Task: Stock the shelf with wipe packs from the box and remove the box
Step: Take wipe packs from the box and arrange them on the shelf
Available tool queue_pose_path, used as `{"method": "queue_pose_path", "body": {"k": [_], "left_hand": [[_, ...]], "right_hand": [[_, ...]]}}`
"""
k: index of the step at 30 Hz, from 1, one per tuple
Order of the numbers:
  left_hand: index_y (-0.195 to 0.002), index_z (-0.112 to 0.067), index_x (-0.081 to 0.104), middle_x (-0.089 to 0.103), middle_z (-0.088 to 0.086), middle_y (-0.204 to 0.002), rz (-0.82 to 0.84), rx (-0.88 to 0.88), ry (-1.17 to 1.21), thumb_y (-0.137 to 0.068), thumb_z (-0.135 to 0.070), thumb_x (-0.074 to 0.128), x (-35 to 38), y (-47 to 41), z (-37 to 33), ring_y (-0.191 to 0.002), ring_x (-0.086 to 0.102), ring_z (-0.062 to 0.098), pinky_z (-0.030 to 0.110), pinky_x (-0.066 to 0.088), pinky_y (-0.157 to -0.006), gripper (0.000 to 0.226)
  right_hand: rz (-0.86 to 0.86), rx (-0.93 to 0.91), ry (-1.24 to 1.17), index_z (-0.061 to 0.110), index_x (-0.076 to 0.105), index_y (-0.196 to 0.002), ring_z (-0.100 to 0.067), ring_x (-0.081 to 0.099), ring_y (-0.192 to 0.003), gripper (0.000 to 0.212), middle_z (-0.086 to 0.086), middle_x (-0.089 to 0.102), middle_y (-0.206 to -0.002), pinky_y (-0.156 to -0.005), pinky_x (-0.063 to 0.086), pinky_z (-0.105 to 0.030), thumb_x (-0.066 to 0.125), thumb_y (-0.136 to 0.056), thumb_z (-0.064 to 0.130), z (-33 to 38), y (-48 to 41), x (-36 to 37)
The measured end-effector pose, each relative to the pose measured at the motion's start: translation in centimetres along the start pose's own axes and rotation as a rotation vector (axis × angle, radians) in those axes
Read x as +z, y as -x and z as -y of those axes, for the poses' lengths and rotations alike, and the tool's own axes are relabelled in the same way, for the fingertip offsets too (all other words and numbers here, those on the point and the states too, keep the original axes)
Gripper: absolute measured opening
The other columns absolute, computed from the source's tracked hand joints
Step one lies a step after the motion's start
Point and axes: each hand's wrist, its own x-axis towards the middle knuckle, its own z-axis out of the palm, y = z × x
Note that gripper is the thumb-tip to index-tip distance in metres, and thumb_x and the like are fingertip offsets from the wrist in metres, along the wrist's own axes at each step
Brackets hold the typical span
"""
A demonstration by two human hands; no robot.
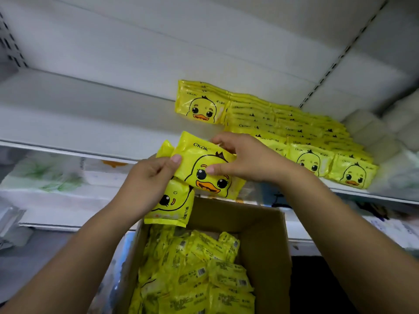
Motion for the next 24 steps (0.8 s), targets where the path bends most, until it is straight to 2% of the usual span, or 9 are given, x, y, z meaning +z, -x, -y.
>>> {"method": "queue_pose_path", "body": {"k": [2, 4, 7, 9, 10, 13, 17, 20, 24], "left_hand": [[-0.085, 0.010, 0.059, 0.050, 0.018, -0.070, -0.036, -0.018, 0.041, -0.098, -0.057, 0.048, -0.4, -0.3, 0.3, -0.066, 0.044, 0.016, 0.030, 0.033, -0.063, 0.069], [-0.084, 0.008, 0.055, 0.043, 0.009, -0.069, -0.101, -0.047, 0.088, -0.099, -0.059, 0.050, -0.8, -0.6, 0.4, -0.064, 0.038, 0.017, 0.032, 0.032, -0.064, 0.069], [-0.080, -0.010, 0.063, 0.052, 0.000, -0.069, -0.255, -0.084, 0.168, -0.101, -0.048, 0.054, -1.7, -0.9, 0.7, -0.061, 0.045, 0.013, 0.027, 0.040, -0.062, 0.044], [-0.098, -0.029, 0.071, 0.068, -0.015, -0.092, -0.355, -0.096, 0.156, -0.100, -0.038, 0.061, -2.4, -1.4, 0.9, -0.080, 0.059, -0.001, 0.020, 0.046, -0.075, 0.014], [-0.106, -0.033, 0.071, 0.069, -0.016, -0.104, -0.385, -0.116, 0.169, -0.098, -0.035, 0.065, -2.7, -1.7, 0.9, -0.088, 0.060, -0.001, 0.019, 0.047, -0.080, 0.010], [-0.116, -0.038, 0.068, 0.066, -0.012, -0.115, -0.397, -0.204, 0.349, -0.094, -0.030, 0.071, -3.6, -2.6, 1.1, -0.102, 0.065, 0.015, 0.033, 0.054, -0.091, 0.024], [-0.125, -0.039, 0.064, 0.066, -0.006, -0.121, -0.390, -0.228, 0.511, -0.093, -0.026, 0.072, -4.2, -3.5, 1.3, -0.108, 0.069, 0.020, 0.047, 0.056, -0.098, 0.035], [-0.127, -0.045, 0.057, 0.068, -0.007, -0.122, -0.436, -0.203, 0.554, -0.092, -0.021, 0.074, -4.4, -4.0, 1.9, -0.110, 0.069, 0.019, 0.050, 0.056, -0.098, 0.045], [-0.138, -0.047, 0.046, 0.069, -0.010, -0.119, -0.476, -0.202, 0.571, -0.090, -0.023, 0.077, -4.4, -4.4, 2.1, -0.110, 0.068, 0.016, 0.051, 0.055, -0.099, 0.063]], "right_hand": [[0.077, -0.057, -0.007, 0.020, 0.071, -0.109, -0.014, 0.070, -0.101, 0.035, 0.003, 0.075, -0.105, -0.093, 0.055, -0.040, 0.084, -0.080, 0.033, 0.8, -1.4, -0.6], [0.107, -0.074, -0.053, 0.019, 0.073, -0.102, -0.012, 0.072, -0.095, 0.026, 0.003, 0.077, -0.100, -0.090, 0.057, -0.037, 0.085, -0.080, 0.026, 1.3, -2.8, -1.1], [0.021, -0.080, -0.054, 0.014, 0.071, -0.096, -0.015, 0.071, -0.082, 0.026, -0.004, 0.076, -0.092, -0.077, 0.055, -0.034, 0.086, -0.078, 0.025, 1.7, -5.7, -1.8], [-0.082, -0.076, -0.016, 0.007, 0.067, -0.090, -0.014, 0.056, -0.070, 0.030, -0.009, 0.066, -0.079, -0.065, 0.043, -0.030, 0.086, -0.078, 0.026, 1.4, -8.1, -2.4], [-0.137, -0.076, 0.024, 0.005, 0.067, -0.090, -0.014, 0.050, -0.069, 0.031, -0.007, 0.060, -0.076, -0.063, 0.039, -0.029, 0.086, -0.078, 0.026, 1.2, -9.3, -2.7], [-0.264, -0.051, 0.188, 0.008, 0.068, -0.101, -0.017, 0.052, -0.077, 0.038, -0.005, 0.061, -0.086, -0.067, 0.041, -0.030, 0.086, -0.077, 0.031, 0.9, -13.1, -3.1], [-0.261, 0.004, 0.283, 0.014, 0.063, -0.124, -0.022, 0.059, -0.103, 0.055, -0.002, 0.061, -0.111, -0.079, 0.045, -0.029, 0.086, -0.077, 0.030, -0.2, -17.2, -2.2], [-0.239, 0.020, 0.332, 0.021, 0.057, -0.127, -0.023, 0.059, -0.108, 0.058, -0.001, 0.061, -0.122, -0.084, 0.050, -0.035, 0.086, -0.077, 0.027, -1.7, -19.4, -1.4], [-0.248, 0.038, 0.431, 0.019, 0.054, -0.121, -0.025, 0.057, -0.096, 0.051, -0.002, 0.059, -0.113, -0.082, 0.050, -0.038, 0.084, -0.081, 0.024, -3.8, -21.2, -1.1]]}}
